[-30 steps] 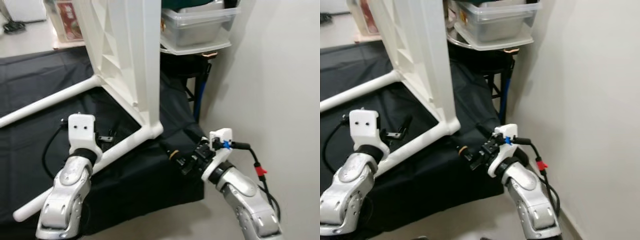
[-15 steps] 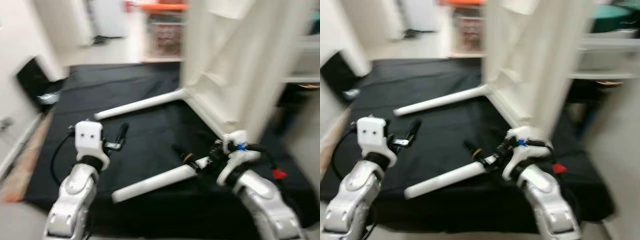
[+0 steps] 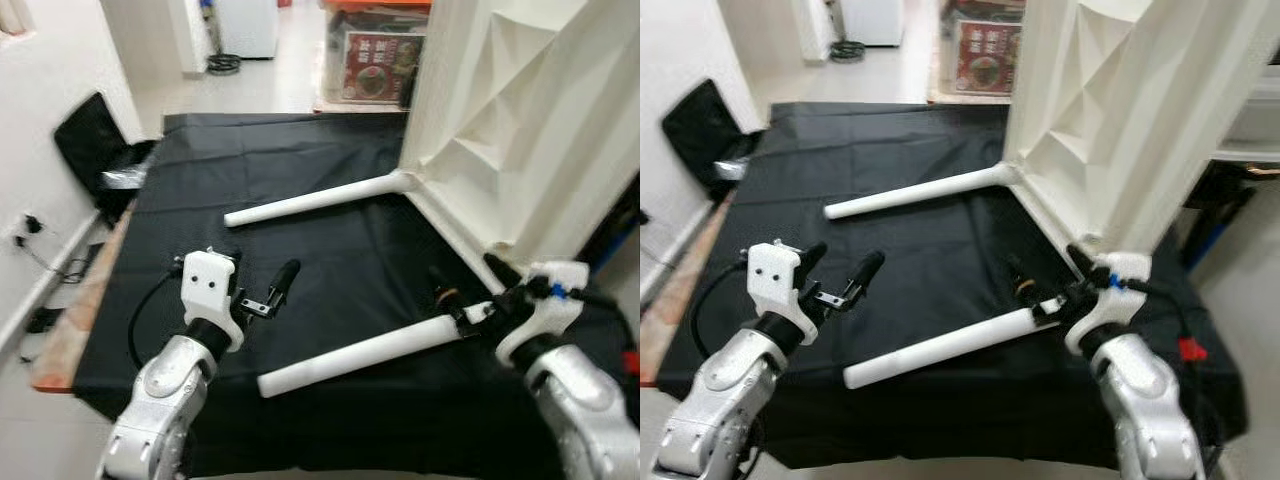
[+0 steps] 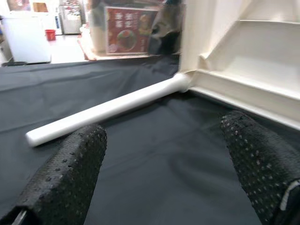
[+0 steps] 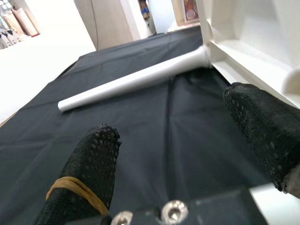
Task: Building children table
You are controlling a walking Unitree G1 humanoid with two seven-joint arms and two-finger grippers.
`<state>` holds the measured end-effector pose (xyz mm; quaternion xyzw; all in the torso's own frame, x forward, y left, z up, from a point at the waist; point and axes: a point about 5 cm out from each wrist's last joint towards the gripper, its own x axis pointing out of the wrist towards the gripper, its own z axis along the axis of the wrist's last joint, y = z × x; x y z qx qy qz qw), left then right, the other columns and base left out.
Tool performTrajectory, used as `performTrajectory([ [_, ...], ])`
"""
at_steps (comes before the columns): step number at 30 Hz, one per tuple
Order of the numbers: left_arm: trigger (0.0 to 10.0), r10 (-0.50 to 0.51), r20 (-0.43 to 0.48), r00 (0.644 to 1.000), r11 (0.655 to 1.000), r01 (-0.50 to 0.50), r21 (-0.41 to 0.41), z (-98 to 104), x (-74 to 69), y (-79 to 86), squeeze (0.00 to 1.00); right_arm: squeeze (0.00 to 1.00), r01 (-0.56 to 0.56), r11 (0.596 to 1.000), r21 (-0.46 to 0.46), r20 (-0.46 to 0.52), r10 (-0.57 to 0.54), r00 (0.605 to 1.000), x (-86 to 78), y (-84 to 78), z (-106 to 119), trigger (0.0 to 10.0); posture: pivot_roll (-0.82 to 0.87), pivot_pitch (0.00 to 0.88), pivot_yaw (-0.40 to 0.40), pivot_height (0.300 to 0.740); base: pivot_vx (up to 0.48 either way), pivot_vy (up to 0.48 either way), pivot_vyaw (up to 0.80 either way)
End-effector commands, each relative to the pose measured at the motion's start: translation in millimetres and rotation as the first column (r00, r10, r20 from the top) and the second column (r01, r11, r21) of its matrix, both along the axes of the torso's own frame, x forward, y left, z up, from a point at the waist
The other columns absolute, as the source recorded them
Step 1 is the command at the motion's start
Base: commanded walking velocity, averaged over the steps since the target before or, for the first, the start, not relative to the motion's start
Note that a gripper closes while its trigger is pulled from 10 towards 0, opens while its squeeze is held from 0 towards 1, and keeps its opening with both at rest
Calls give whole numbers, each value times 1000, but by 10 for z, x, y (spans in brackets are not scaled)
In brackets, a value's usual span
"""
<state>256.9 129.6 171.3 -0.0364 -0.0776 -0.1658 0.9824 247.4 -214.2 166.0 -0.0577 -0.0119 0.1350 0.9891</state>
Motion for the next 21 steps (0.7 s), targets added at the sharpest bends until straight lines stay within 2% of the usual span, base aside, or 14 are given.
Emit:
performTrajectory([
  [1,10000,-32,13,999,999,32,-15,19,-21,-53,0,0,-34,999,1,-32,34,999,-70,61,-44,10000,-81,70,-21,740,0,-472,0],
  [4,10000,-34,15,999,999,34,-19,27,-17,-53,0,0,-47,999,3,-52,47,998,-139,79,-82,10000,-86,75,-18,740,0,-459,0],
  [6,10000,-39,12,999,999,39,-36,39,-16,-59,0,0,-29,999,-15,-66,28,997,-188,39,-109,10000,-90,79,-17,740,0,0,0],
  [16,10000,-100,31,995,994,101,-44,103,-27,-111,0,0,31,998,-49,-38,-32,999,-204,-80,-42,10000,-92,90,-12,740,0,0,0],
  [19,10000,-213,55,976,977,213,12,143,-71,-141,0,0,42,997,-64,-13,-43,999,-134,-123,30,10000,-85,97,-12,740,0,0,0],
  [21,10000,-237,61,970,971,236,25,154,-82,-144,0,0,46,996,-70,-5,-47,999,-119,-134,46,10000,-85,97,-12,740,0,0,0],
])
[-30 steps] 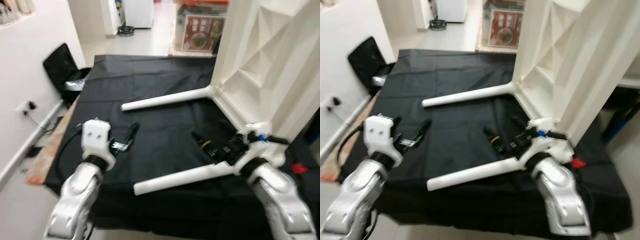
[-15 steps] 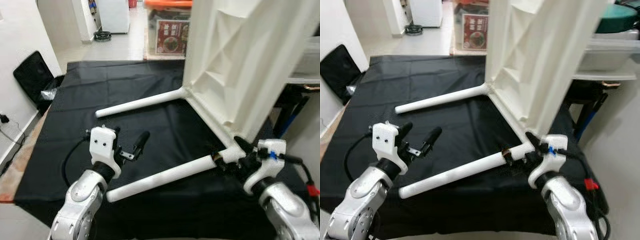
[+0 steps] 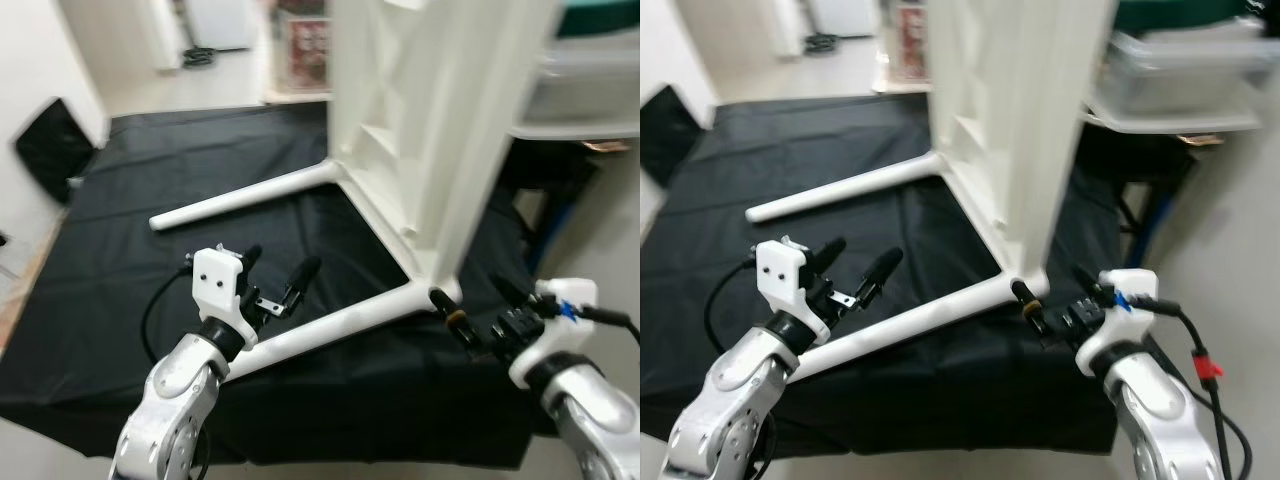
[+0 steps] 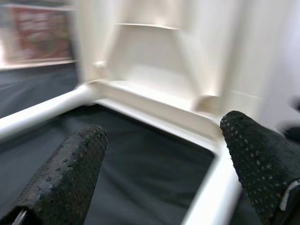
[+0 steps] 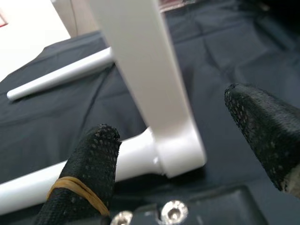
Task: Building children table
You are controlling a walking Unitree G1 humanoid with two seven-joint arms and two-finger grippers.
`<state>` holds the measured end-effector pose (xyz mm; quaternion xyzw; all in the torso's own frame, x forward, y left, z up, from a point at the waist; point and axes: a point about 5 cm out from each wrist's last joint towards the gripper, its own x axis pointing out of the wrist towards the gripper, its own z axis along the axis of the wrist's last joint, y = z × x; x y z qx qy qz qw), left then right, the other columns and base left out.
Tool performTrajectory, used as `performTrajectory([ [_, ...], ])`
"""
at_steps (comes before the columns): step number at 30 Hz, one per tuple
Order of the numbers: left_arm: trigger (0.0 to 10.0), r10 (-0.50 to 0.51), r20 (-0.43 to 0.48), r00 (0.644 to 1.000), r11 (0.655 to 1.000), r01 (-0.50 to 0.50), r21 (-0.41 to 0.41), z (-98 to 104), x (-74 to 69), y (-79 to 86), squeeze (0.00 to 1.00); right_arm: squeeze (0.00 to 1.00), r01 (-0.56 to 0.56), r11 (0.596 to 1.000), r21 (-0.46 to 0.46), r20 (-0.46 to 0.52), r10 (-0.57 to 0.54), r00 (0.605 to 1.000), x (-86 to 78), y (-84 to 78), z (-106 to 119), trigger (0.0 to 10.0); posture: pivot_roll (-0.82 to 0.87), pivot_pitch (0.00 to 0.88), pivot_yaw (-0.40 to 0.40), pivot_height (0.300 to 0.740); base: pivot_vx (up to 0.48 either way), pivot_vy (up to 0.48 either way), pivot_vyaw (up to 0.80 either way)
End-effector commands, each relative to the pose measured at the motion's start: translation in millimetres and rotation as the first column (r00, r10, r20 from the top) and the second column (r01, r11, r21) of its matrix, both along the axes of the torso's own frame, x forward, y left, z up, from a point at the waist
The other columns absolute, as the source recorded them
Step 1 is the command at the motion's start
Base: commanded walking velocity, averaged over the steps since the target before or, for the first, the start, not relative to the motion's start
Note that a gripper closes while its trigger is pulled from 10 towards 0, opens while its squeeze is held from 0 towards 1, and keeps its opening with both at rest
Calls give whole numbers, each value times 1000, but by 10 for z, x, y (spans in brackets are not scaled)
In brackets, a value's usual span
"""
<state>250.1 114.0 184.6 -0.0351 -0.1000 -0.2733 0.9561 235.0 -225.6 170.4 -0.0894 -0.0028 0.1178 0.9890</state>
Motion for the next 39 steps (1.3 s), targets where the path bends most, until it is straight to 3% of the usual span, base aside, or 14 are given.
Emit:
performTrajectory([
  [1,10000,-73,16,997,997,72,31,39,-38,14,0,0,21,1000,-21,12,-21,1000,32,-53,32,10000,-82,99,-12,740,0,0,0],
  [4,10000,-178,27,984,981,175,86,82,-94,75,0,0,52,998,-41,39,-51,998,117,-168,111,10000,-80,104,-7,740,0,0,0],
  [10,10000,-219,25,975,967,214,137,108,-112,118,0,0,32,995,-93,86,-24,996,377,-230,288,10000,-73,108,-5,740,0,0,0],
  [15,10000,-224,28,974,966,218,135,118,-120,103,0,0,24,995,-92,86,-17,996,432,-259,322,10000,-68,110,-7,740,0,0,0],
  [23,10000,-239,38,970,964,232,131,153,-160,71,0,0,-138,986,-98,40,143,989,522,-245,374,10000,-49,108,-17,740,0,0,0],
  [27,10000,-248,36,968,962,241,128,146,-178,38,0,0,-222,971,-93,28,225,974,540,-151,380,10000,-46,111,-18,740,0,0,0],
  [38,10000,-246,44,968,964,239,120,173,-179,9,0,0,-202,975,-98,52,207,977,714,-34,384,10000,-40,116,-15,740,0,0,0],
  [39,10000,-245,48,968,964,238,119,184,-181,3,0,0,-137,984,-114,70,146,987,792,-51,404,10000,-38,116,-16,740,0,0,0],
])
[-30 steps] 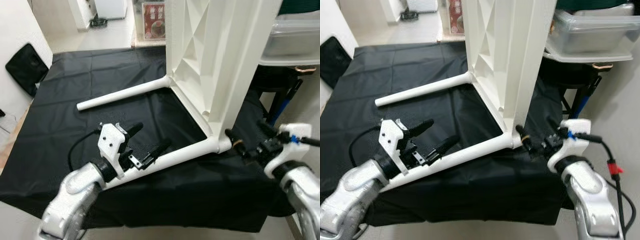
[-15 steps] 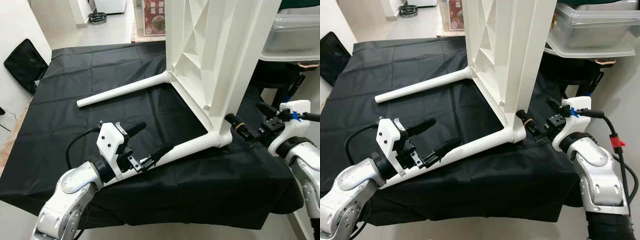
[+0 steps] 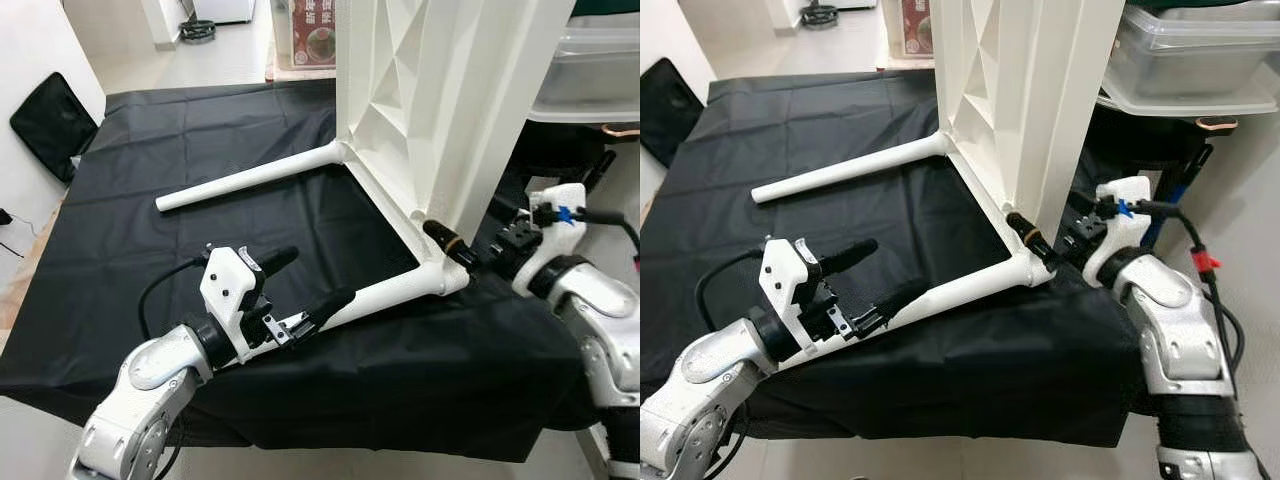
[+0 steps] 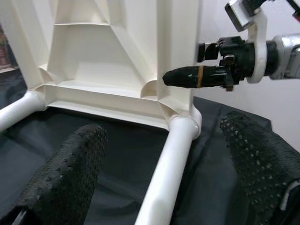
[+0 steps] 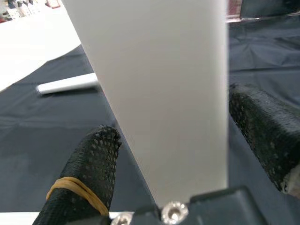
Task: Building children table
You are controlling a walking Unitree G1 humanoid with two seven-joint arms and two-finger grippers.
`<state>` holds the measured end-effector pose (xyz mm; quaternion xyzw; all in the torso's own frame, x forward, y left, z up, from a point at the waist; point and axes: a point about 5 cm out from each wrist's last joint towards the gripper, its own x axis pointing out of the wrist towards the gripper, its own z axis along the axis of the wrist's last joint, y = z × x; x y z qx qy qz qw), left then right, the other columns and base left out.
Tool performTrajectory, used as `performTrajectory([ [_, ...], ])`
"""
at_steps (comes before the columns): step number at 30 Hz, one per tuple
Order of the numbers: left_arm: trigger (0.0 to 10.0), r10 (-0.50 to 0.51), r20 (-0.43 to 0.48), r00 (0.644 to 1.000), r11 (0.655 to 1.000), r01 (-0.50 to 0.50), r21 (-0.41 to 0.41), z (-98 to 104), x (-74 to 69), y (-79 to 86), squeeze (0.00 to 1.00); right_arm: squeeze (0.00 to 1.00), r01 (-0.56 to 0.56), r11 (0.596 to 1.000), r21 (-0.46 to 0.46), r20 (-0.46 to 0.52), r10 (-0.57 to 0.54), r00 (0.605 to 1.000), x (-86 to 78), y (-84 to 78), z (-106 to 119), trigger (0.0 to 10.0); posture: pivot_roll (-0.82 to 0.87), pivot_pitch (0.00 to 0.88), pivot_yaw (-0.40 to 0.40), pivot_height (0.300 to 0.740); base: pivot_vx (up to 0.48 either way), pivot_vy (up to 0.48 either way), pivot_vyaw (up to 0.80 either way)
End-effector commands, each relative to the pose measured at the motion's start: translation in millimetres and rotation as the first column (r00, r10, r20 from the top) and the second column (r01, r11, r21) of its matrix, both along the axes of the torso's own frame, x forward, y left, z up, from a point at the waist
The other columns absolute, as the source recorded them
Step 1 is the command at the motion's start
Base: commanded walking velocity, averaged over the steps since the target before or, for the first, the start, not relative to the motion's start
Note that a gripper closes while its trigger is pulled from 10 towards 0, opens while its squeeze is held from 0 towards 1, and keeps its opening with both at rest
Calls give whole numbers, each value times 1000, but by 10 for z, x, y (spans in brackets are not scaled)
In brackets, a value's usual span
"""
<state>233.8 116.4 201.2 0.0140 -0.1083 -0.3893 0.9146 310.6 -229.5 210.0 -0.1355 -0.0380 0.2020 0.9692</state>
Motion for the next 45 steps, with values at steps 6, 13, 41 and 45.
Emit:
performTrajectory([
  [6,10000,-12,9,1000,1000,12,0,41,-30,-49,0,0,83,996,-10,71,-82,994,148,5,108,0,-35,117,-19,740,0,0,0],
  [13,10000,-12,13,1000,1000,12,1,54,-30,-66,0,0,51,999,3,76,-51,996,135,29,111,0,-38,117,-20,740,0,0,0],
  [41,10000,-5,144,990,1000,9,-30,318,98,-160,0,0,341,774,-534,589,51,806,432,86,1896,0,-72,23,-74,740,0,0,0],
  [45,10000,-6,154,988,999,12,-42,328,91,-203,0,0,441,659,-609,666,123,736,382,170,2307,0,-77,10,-83,740,0,0,0],
])
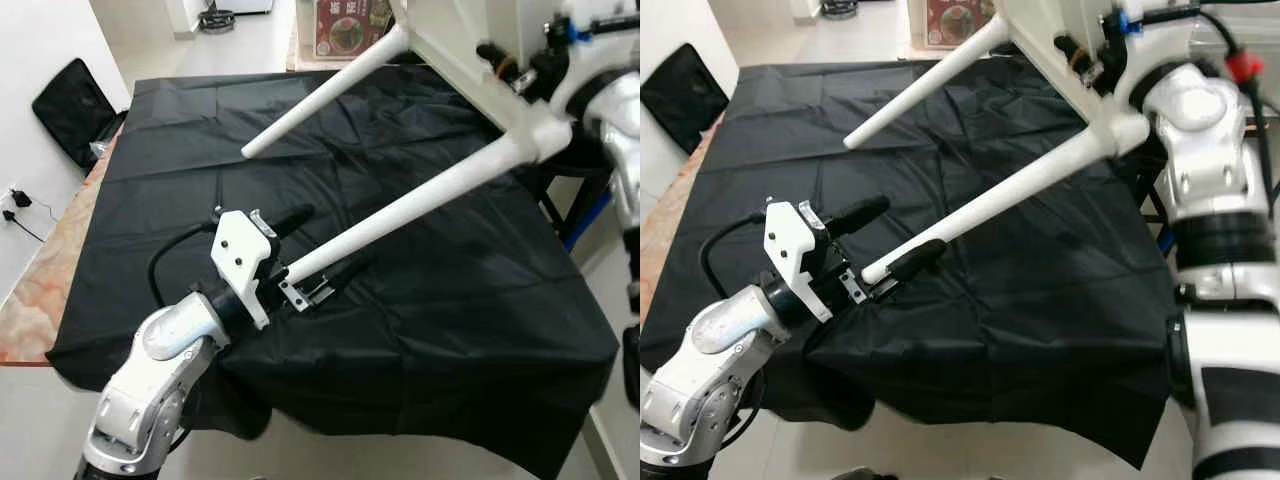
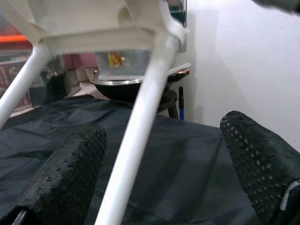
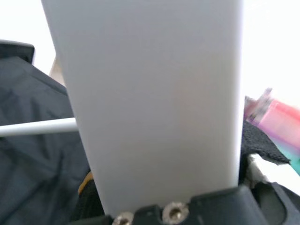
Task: Building children table
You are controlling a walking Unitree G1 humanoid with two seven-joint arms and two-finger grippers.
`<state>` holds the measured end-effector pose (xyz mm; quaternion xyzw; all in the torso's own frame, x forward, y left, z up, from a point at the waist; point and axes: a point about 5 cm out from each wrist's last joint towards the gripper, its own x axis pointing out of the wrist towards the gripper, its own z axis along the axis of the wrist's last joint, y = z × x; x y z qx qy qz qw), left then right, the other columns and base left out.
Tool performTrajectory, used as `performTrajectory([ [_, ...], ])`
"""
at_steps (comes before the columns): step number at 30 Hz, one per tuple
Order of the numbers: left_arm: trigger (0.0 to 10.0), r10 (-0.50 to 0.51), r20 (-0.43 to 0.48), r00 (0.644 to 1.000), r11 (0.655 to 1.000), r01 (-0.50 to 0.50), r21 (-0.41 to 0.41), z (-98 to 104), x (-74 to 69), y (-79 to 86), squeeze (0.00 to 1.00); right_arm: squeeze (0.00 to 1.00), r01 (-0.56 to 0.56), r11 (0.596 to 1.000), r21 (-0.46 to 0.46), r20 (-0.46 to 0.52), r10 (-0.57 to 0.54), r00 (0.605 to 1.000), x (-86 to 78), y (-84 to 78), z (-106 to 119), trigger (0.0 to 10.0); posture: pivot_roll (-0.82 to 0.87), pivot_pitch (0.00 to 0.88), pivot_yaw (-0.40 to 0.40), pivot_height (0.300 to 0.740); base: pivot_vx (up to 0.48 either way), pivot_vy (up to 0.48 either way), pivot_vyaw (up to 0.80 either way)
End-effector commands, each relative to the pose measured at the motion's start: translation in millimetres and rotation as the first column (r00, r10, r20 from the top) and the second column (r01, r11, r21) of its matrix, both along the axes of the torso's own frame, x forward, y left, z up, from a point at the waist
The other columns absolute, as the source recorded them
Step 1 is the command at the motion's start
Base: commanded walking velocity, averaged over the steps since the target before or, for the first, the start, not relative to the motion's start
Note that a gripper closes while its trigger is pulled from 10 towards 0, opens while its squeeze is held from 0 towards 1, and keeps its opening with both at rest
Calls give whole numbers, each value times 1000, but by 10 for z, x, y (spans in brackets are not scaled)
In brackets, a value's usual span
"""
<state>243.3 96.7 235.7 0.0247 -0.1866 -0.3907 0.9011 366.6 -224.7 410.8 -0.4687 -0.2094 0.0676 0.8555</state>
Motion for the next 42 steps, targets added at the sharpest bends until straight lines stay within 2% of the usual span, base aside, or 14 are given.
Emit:
performTrajectory([
  [1,10000,4,0,1000,1000,-4,-2,-18,-3,-7,0,0,31,968,-249,189,17,982,-178,122,299,0,-77,10,-83,740,0,0,0],
  [4,10000,1,2,1000,1000,-1,-5,-16,4,-28,0,0,70,928,-366,222,14,975,-197,179,451,0,-88,6,-89,740,0,0,0],
  [5,10000,1,2,1000,1000,-1,-5,-16,4,-28,0,0,70,928,-366,222,14,975,-197,179,451,0,-88,6,-89,740,0,0,0],
  [6,10000,-2,3,1000,1000,2,-7,-19,12,-41,0,0,107,889,-446,253,11,967,-214,231,574,0,-95,3,-89,740,0,0,0],
  [14,10000,-12,4,1000,1000,12,-15,-32,11,-79,0,0,181,833,-522,323,-3,947,-254,316,819,0,-95,1,-94,740,0,0,0],
  [23,10000,-20,1,1000,1000,20,-18,-46,-12,-99,0,0,160,819,-551,268,-8,963,-186,284,777,0,-93,9,-92,740,0,0,0],
  [27,10000,-21,-1,1000,1000,21,-20,-47,-15,-105,0,0,122,817,-563,180,-23,983,-91,218,564,0,-89,13,-88,740,0,0,0],
  [28,10000,-22,-1,1000,1000,22,-19,-47,-16,-107,0,0,90,829,-552,126,-24,992,-33,191,416,627,-87,14,-85,740,0,0,0],
  [29,10000,-22,-1,1000,1000,22,-19,-47,-16,-107,0,0,90,829,-552,126,-24,992,-33,191,416,627,-87,14,-85,740,0,0,0],
  [30,10000,-22,1,1000,1000,22,-15,-43,-16,-104,0,1000,37,850,-525,50,-12,999,39,164,211,10000,-81,18,-81,740,0,0,0],
  [32,10000,-22,1,1000,1000,22,-15,-43,-16,-104,0,1000,37,850,-525,50,-12,999,39,164,211,10000,-81,18,-81,740,0,0,0],
  [33,10000,-22,3,1000,1000,22,-14,-33,-14,-98,0,1000,-16,889,-457,16,27,1000,65,173,120,10000,-78,25,-78,740,0,0,0],
  [39,10000,-16,3,1000,1000,16,-11,-29,-16,-82,0,1000,-110,928,-356,52,137,989,23,237,147,10000,-74,27,-74,740,0,0,0],
  [42,10000,-2,1,1000,1000,2,-7,-25,-4,-57,0,1000,-209,943,-258,74,236,969,-49,271,179,10000,-68,30,-67,740,0,0,0],
])
